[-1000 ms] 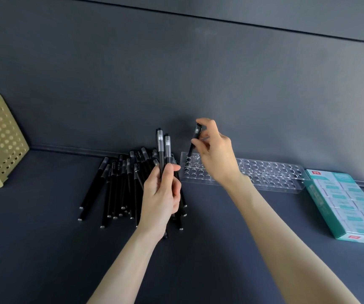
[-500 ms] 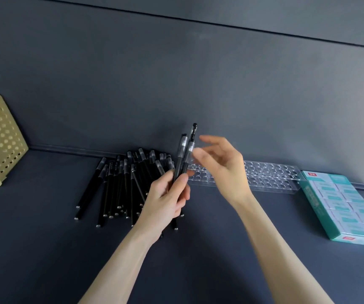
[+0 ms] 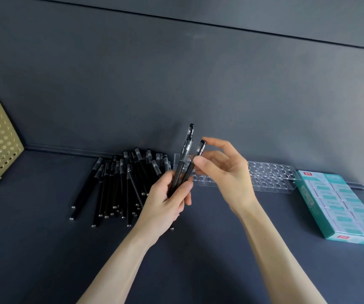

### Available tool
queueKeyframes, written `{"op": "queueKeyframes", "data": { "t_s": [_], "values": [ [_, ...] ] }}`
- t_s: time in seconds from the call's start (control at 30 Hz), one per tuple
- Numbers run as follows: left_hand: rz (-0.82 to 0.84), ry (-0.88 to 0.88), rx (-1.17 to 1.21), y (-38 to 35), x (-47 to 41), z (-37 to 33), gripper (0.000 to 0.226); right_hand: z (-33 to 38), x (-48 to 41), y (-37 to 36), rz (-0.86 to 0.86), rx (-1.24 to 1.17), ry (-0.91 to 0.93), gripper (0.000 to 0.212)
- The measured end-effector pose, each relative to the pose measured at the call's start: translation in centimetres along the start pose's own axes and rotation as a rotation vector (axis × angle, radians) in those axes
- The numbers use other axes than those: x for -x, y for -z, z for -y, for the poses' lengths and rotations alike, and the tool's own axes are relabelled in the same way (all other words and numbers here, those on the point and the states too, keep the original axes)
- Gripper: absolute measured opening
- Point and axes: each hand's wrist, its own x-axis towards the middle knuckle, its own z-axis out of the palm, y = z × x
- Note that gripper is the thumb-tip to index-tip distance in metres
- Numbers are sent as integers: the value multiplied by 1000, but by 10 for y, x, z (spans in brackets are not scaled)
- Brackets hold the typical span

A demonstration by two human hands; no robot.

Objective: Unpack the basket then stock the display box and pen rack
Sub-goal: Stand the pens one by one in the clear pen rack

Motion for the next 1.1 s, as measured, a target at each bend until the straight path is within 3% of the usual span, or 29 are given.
{"op": "queueKeyframes", "data": {
  "t_s": [0.1, 0.2, 0.33, 0.57, 0.77, 1.1],
  "values": [
    [-38, -3, -9, -1, -1, 2, 9, -3, -3, -1, -66, 46, 49, 33],
    [-262, -53, -27, -1, -4, 4, 17, 1, -15, 6, -240, 32, 136, 34],
    [-477, -56, 0, 5, -6, 5, 20, 2, -33, 13, -364, 229, 304, 39],
    [-438, -30, 14, 4, -5, 4, 21, -15, -52, 8, -331, 438, 381, 36],
    [-432, -33, -3, 3, -6, 3, 21, -10, -60, 11, -353, 449, 462, 37],
    [-416, -57, -98, 1, -5, 4, 22, -35, -56, -1, -197, 637, 393, 34]
  ]
}}
